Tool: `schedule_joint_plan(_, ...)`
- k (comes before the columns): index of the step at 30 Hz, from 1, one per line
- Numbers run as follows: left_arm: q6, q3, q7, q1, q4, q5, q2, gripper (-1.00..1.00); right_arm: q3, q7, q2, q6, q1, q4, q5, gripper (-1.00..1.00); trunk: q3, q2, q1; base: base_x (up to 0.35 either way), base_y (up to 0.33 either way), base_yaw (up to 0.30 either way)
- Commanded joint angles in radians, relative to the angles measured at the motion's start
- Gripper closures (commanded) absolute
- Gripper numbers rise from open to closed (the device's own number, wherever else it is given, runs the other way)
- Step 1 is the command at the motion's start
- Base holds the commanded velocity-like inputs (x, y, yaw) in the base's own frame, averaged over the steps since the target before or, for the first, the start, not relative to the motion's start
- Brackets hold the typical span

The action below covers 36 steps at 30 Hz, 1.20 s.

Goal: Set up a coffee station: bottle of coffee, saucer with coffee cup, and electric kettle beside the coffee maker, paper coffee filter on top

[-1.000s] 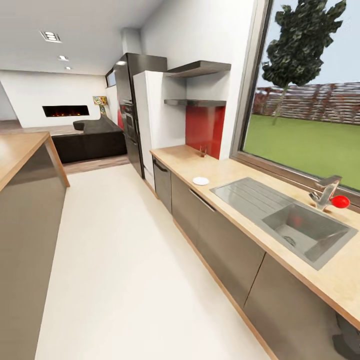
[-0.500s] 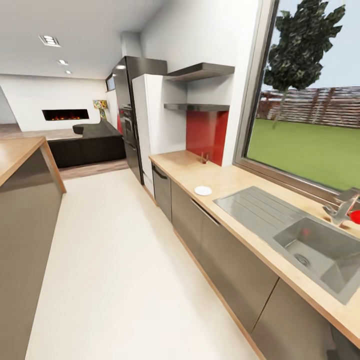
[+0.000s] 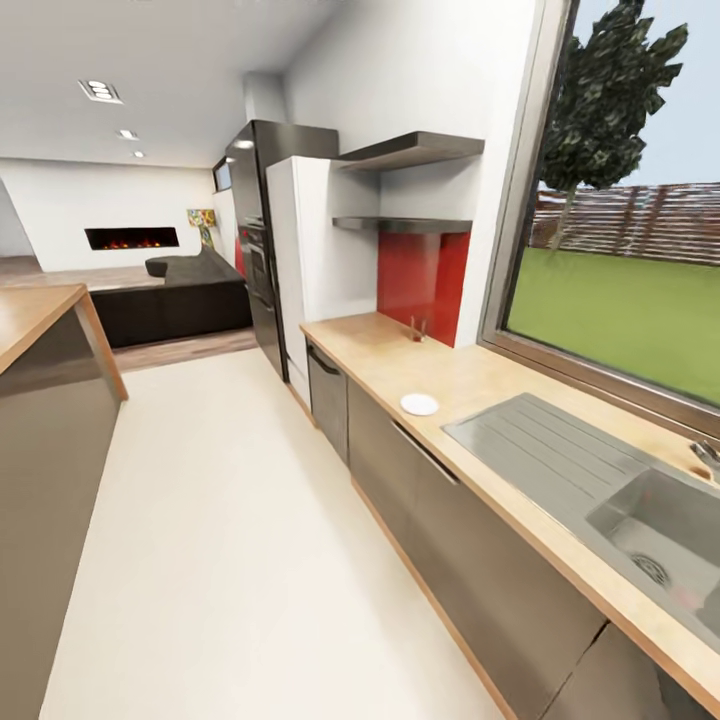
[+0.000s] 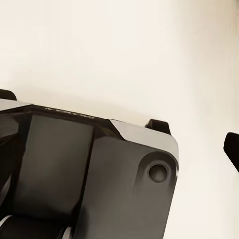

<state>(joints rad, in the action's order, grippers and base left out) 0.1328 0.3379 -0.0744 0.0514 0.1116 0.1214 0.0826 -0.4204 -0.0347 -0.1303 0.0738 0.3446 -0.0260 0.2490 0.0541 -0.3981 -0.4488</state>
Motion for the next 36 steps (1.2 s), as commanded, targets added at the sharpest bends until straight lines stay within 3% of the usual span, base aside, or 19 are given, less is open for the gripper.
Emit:
schedule_joint_plan(1,0.004,0.009,-0.004,0.001,-0.001,0.011,0.000,-1.00,-0.009,-0.004,0.000,0.006,0.001,-0.001,0.009,-1.00,0.001,-0.002,-0.001,0.302,0.202,0.000)
schedule_joint_plan(13,0.005,0.009,-0.004,-0.001,-0.001,0.009,-0.001,-1.00,-0.009,-0.004,0.000,0.006,0.001,-0.002,0.009,-1.00,-0.018,-0.002,-0.001,0.288,0.225,-0.019)
schedule_joint_plan(36,0.005,0.009,-0.004,-0.002,-0.001,0.009,0.000,-1.00,-0.009,-0.004,-0.002,0.006,0.001,-0.005,0.010,-1.00,-0.046,-0.002,-0.001,0.269,0.245,-0.214)
